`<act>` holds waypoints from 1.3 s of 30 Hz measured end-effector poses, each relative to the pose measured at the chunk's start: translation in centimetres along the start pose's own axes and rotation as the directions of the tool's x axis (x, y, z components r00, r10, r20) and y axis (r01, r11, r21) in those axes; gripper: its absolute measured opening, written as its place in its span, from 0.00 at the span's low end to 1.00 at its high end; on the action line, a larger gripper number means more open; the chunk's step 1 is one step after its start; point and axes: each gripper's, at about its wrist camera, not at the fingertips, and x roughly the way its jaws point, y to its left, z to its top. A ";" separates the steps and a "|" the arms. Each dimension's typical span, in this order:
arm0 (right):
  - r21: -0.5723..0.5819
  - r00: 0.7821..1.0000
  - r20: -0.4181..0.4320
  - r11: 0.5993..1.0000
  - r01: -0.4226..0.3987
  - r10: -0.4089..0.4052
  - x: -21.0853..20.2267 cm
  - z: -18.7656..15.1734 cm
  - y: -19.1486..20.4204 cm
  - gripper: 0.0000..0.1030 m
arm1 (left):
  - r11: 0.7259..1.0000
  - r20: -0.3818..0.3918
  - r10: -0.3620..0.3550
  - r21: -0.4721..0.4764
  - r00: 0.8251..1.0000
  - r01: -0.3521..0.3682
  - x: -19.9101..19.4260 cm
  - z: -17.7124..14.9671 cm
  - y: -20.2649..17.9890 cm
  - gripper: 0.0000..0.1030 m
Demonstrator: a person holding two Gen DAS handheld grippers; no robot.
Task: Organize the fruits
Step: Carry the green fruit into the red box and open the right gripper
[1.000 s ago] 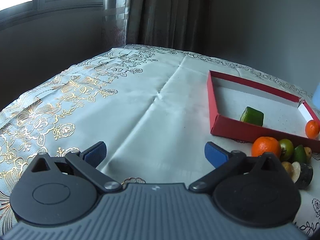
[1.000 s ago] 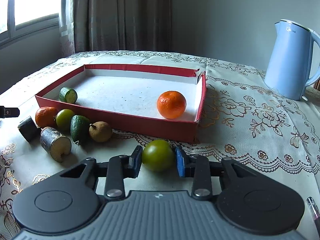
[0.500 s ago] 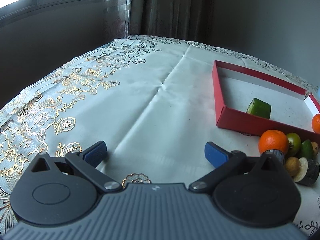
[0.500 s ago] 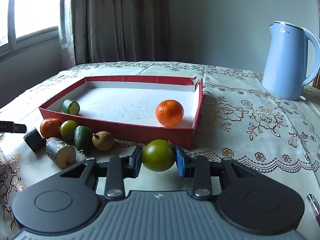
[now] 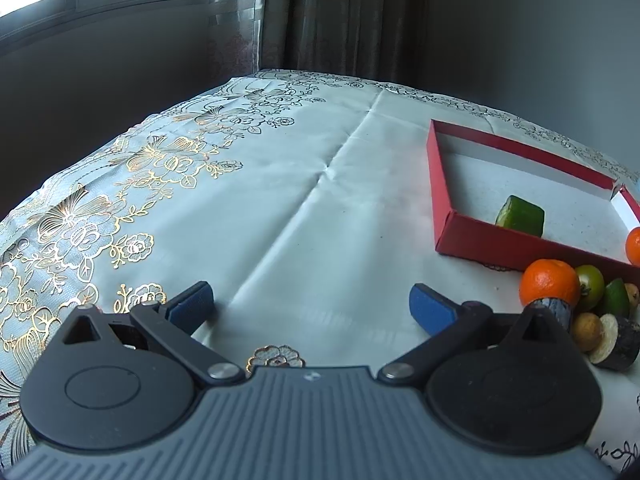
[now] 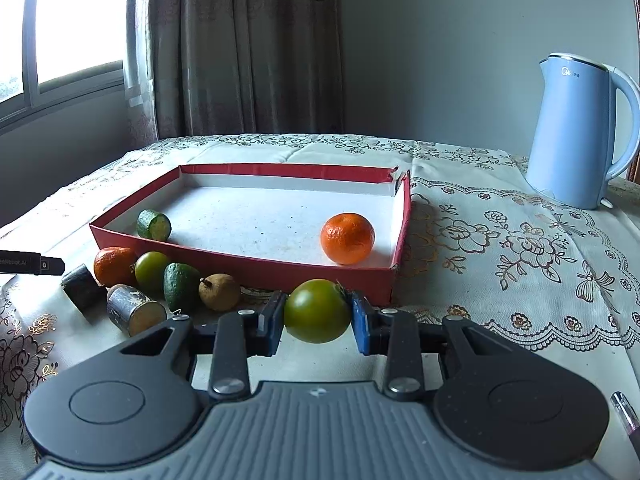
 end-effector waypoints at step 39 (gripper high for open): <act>-0.030 0.997 0.033 0.997 0.067 -0.066 2.8 4.1 0.5 0.70 | 1.000 0.053 -0.027 -0.006 0.998 0.028 -0.9 -0.1 -0.3 1.00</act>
